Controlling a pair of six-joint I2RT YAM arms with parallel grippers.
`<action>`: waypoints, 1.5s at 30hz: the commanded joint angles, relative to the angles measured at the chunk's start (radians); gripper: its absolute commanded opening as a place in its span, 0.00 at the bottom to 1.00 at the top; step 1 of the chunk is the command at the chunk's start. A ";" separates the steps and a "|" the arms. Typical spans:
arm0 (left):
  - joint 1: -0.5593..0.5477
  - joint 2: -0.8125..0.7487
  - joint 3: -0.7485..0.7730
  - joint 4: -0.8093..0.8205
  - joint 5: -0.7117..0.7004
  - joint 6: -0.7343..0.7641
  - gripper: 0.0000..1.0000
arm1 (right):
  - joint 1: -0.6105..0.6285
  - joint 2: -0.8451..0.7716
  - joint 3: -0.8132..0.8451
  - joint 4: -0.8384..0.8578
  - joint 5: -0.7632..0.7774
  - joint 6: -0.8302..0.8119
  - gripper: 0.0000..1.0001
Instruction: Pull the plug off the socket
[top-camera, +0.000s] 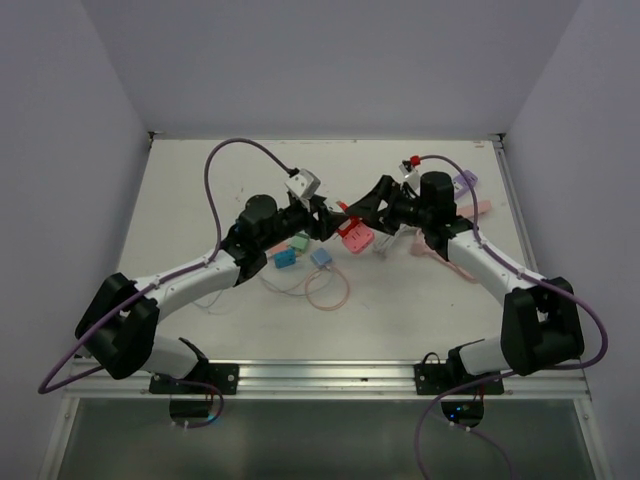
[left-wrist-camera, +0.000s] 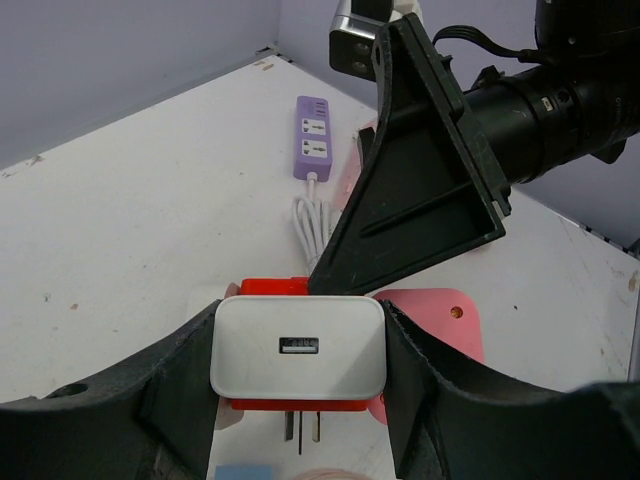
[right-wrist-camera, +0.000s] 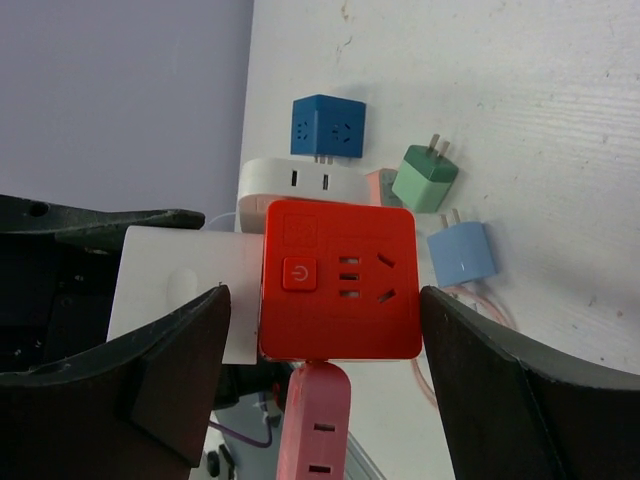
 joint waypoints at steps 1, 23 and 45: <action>0.004 -0.059 -0.014 0.223 -0.074 -0.052 0.02 | 0.001 0.003 -0.015 0.059 -0.052 0.043 0.79; 0.004 -0.116 -0.066 0.175 -0.137 -0.077 0.02 | 0.001 -0.043 -0.049 -0.068 0.082 -0.064 0.00; 0.051 -0.237 -0.106 0.201 -0.202 -0.146 0.00 | -0.029 0.064 -0.218 -0.050 0.250 -0.159 0.00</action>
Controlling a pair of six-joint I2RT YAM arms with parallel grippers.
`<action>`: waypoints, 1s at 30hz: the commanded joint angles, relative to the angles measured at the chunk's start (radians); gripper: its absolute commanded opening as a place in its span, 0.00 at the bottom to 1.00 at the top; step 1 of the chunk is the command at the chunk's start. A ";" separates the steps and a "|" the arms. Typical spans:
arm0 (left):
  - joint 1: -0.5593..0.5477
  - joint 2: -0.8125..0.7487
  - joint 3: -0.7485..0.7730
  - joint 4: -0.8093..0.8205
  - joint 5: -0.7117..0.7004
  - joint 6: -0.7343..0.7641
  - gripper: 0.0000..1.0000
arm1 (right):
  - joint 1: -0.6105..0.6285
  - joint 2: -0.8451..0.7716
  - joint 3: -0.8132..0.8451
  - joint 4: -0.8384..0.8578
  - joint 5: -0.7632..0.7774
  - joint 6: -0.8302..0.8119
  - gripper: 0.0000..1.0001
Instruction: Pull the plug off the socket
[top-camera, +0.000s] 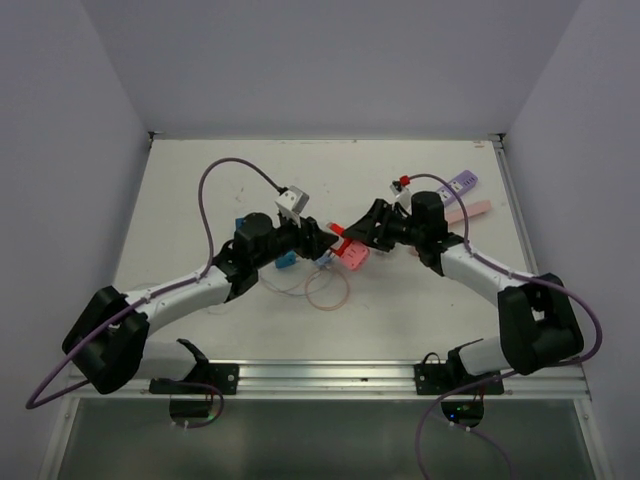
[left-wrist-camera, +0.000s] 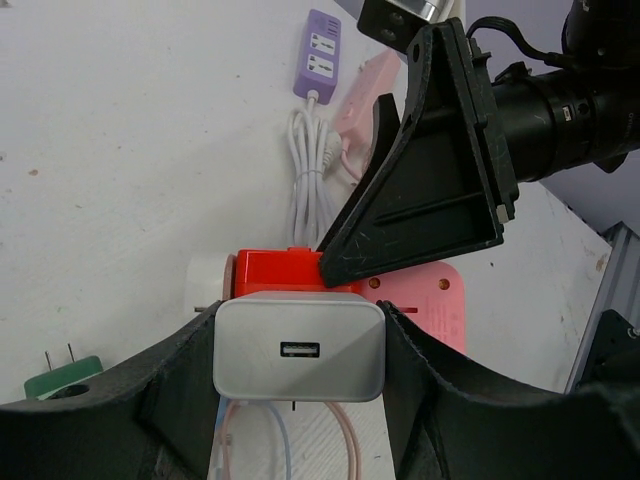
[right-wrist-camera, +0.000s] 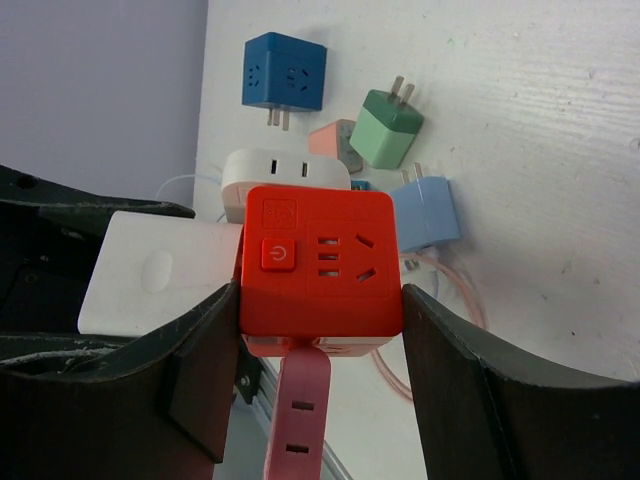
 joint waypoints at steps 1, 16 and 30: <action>0.066 -0.143 0.060 0.247 -0.117 0.005 0.00 | -0.066 0.064 -0.055 -0.130 0.213 -0.088 0.00; 0.083 -0.152 0.143 -0.007 -0.181 0.031 0.00 | -0.066 0.144 -0.017 -0.082 0.155 -0.111 0.00; 0.319 -0.012 0.152 -0.506 -0.409 -0.149 0.00 | -0.068 0.109 0.023 -0.181 0.140 -0.237 0.00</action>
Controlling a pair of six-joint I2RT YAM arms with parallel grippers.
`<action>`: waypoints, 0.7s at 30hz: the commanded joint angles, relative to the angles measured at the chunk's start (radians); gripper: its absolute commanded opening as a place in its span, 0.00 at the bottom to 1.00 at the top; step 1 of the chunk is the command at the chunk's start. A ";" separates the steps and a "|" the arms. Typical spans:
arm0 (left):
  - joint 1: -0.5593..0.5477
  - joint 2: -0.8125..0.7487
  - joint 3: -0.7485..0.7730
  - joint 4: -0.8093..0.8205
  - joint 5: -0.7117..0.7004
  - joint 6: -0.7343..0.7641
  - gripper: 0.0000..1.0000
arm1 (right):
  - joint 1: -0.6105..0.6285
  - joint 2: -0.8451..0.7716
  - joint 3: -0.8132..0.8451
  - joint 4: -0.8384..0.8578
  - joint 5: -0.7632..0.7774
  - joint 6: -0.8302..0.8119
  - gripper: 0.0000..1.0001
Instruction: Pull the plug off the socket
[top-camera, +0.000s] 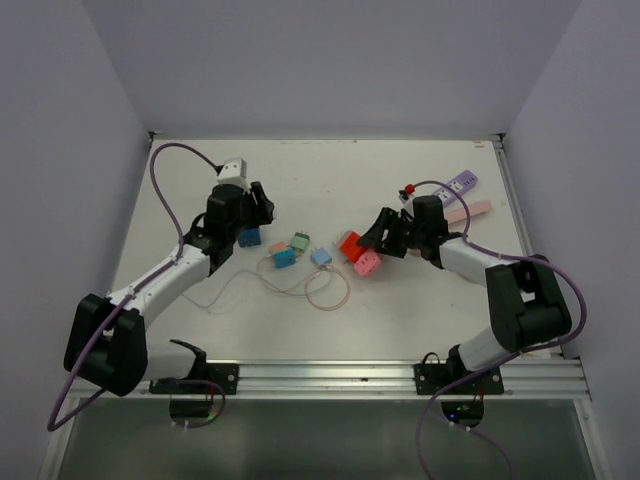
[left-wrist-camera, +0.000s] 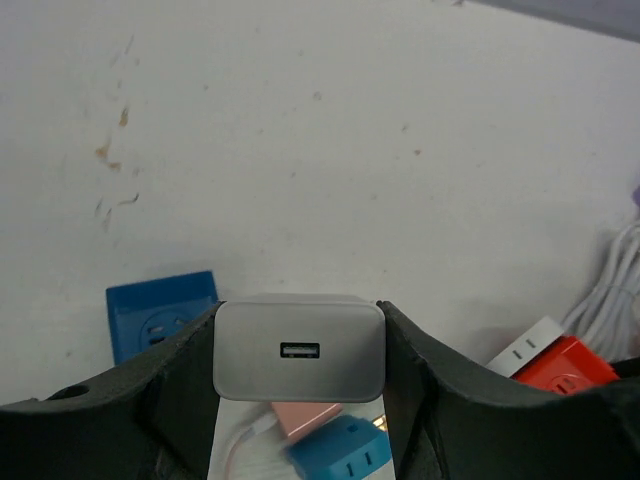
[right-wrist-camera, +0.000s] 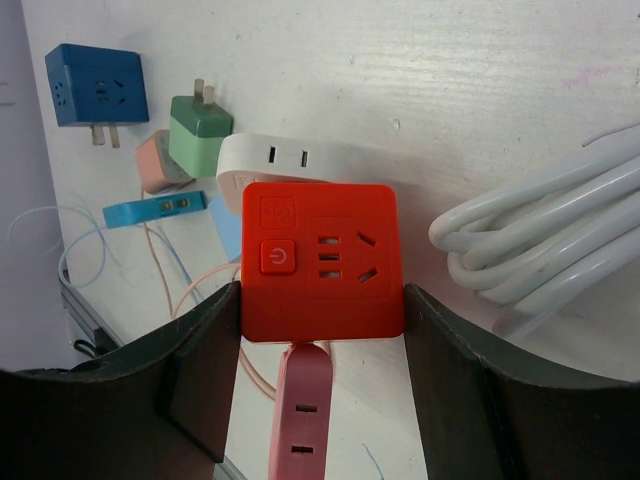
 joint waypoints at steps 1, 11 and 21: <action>0.025 0.010 0.032 -0.178 -0.091 -0.043 0.00 | -0.001 -0.022 0.015 -0.089 0.035 -0.082 0.00; 0.036 0.143 0.086 -0.355 -0.057 -0.031 0.00 | 0.001 -0.019 0.021 -0.132 0.040 -0.107 0.00; 0.122 0.320 0.210 -0.300 -0.137 0.003 0.00 | 0.002 -0.035 0.014 -0.143 0.049 -0.125 0.00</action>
